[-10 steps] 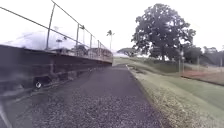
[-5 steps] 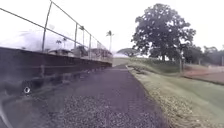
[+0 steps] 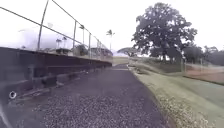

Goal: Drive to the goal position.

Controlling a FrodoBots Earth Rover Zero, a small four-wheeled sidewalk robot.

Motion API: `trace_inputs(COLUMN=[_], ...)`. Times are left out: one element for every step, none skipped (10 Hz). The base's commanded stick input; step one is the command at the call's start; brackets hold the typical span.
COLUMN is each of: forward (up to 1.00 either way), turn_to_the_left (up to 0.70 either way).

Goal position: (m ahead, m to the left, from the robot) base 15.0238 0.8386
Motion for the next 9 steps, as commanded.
trace_inputs(forward=[0.7,0.7,0.7,0.7,0.7,0.7,0.7,0.7,0.7], turn_to_the_left=[0.0,0.0,0.0,0.0,0.0,0.0,0.0,0.0,0.0])
